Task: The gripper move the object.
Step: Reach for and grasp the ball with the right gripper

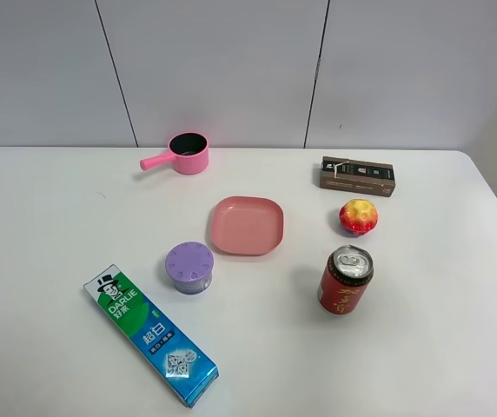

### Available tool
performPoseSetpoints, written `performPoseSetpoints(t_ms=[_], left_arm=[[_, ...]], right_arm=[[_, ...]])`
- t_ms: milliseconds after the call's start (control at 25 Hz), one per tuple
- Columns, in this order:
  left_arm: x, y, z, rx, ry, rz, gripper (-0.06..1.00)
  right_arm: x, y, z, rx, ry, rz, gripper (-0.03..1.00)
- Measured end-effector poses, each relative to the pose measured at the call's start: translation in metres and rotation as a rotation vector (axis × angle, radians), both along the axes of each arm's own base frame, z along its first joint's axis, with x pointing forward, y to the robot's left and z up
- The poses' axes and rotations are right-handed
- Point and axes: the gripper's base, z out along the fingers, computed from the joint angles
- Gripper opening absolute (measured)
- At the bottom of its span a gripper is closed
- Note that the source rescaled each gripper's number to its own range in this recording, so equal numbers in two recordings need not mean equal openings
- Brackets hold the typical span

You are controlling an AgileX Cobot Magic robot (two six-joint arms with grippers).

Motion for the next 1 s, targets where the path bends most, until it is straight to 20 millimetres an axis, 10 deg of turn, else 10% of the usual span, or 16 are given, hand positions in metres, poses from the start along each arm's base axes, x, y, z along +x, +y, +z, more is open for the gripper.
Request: performPoseSetpoints(t_ms=[520,1000], left_arm=[[0.000,0.000,0.000,0.000,0.000,0.000,1.00],[0.000,0.000,0.000,0.001,0.000,0.001,1.00]], right_arm=[[0.146,-0.018,-0.015,0.036,0.287,0.019,0.68],[0.221,-0.005,-0.065,0.113,0.471,0.142,0.68]])
